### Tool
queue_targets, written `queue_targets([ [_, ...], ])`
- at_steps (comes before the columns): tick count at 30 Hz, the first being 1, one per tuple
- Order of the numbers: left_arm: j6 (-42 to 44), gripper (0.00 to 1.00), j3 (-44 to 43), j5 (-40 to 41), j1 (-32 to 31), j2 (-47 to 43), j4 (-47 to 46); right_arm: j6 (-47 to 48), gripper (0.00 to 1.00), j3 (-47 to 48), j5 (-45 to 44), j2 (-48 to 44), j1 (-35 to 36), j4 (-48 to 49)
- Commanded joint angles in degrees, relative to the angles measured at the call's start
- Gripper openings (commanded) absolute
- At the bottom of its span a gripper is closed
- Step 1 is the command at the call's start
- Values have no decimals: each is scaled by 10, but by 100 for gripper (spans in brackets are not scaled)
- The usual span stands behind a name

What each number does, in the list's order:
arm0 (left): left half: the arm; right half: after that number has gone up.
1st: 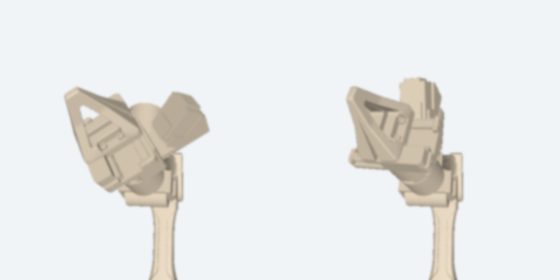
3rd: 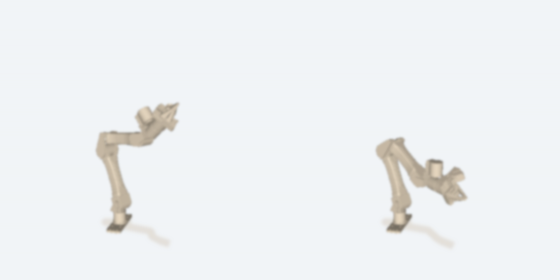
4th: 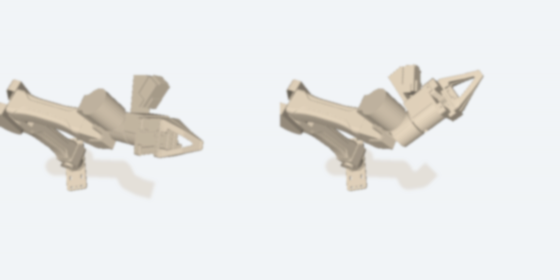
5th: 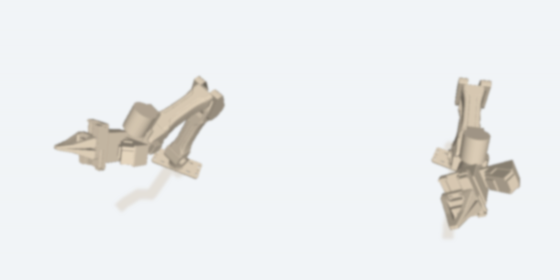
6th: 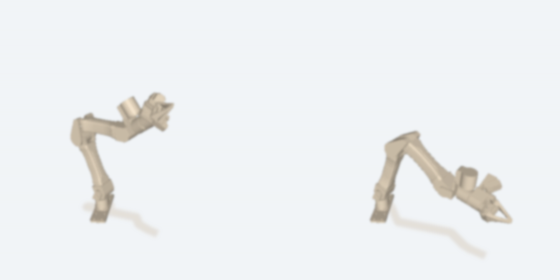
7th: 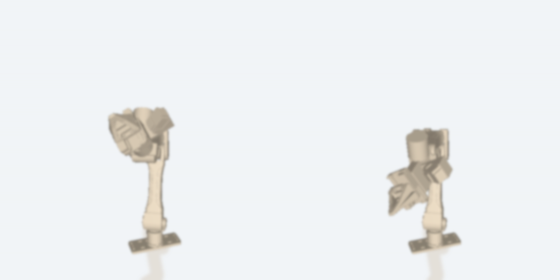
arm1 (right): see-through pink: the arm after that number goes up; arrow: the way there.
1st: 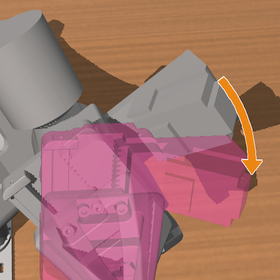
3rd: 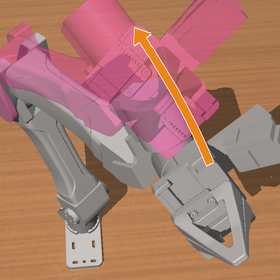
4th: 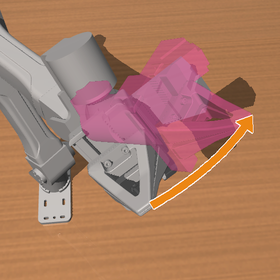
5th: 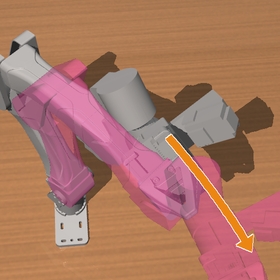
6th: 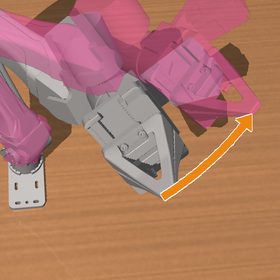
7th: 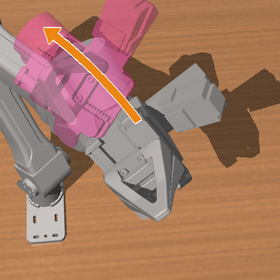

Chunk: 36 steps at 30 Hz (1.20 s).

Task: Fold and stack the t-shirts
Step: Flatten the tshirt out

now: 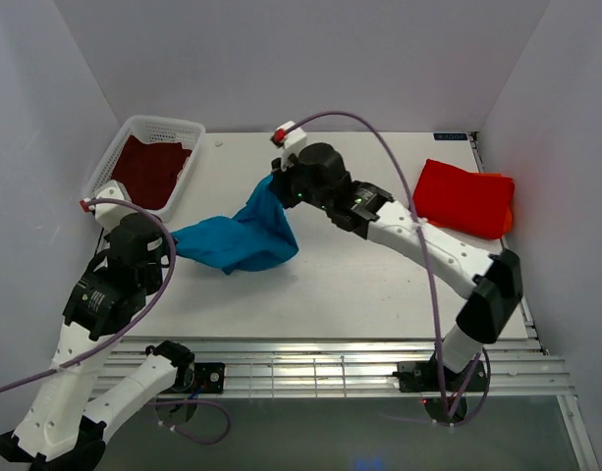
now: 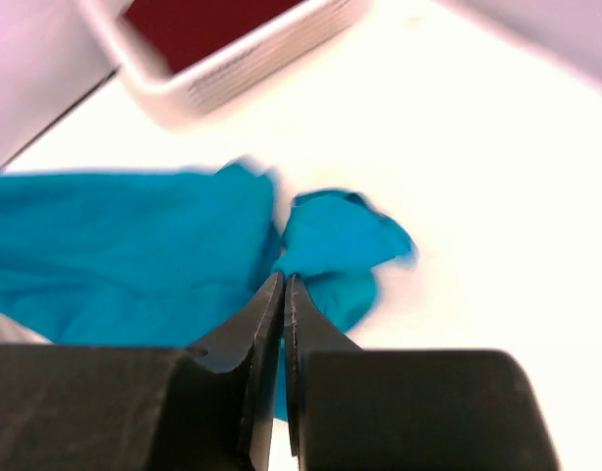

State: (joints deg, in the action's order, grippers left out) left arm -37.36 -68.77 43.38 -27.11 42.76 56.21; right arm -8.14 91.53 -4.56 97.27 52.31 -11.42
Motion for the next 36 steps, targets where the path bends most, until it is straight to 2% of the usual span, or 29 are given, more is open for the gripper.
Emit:
queue_targets([
  [1,23,0,17,17,0,15,-68,48,8,-17,-134,-99,-17,-54],
  [5,75,0,15,31,0,47,-121,70,8,-21,-228,-178,-35,-90],
  [6,84,0,-4,40,0,67,-119,79,8,-23,-254,-226,-36,-106],
  [8,89,0,-23,42,0,79,-114,79,8,-24,-265,-244,-37,-111],
  [15,119,0,-56,36,0,29,-114,104,8,-23,-333,-385,-37,-147],
  [17,130,0,-70,21,0,19,-105,98,8,-18,-331,-397,-37,-165],
  [19,143,0,-85,-29,0,14,-99,69,8,3,-329,-410,-36,-193],
  [21,156,0,-118,-100,0,3,-101,62,8,8,-316,-440,-37,-190],
  [25,163,0,-195,-156,0,-7,-99,62,8,42,-291,-473,-36,-190],
  [30,149,0,-259,-186,0,11,-72,71,8,99,-265,-481,-37,-192],
  [33,132,0,-260,-206,0,13,-72,80,8,141,-255,-474,-37,-190],
  [36,148,0,-236,-177,0,18,-92,115,8,161,-274,-463,-37,-172],
])
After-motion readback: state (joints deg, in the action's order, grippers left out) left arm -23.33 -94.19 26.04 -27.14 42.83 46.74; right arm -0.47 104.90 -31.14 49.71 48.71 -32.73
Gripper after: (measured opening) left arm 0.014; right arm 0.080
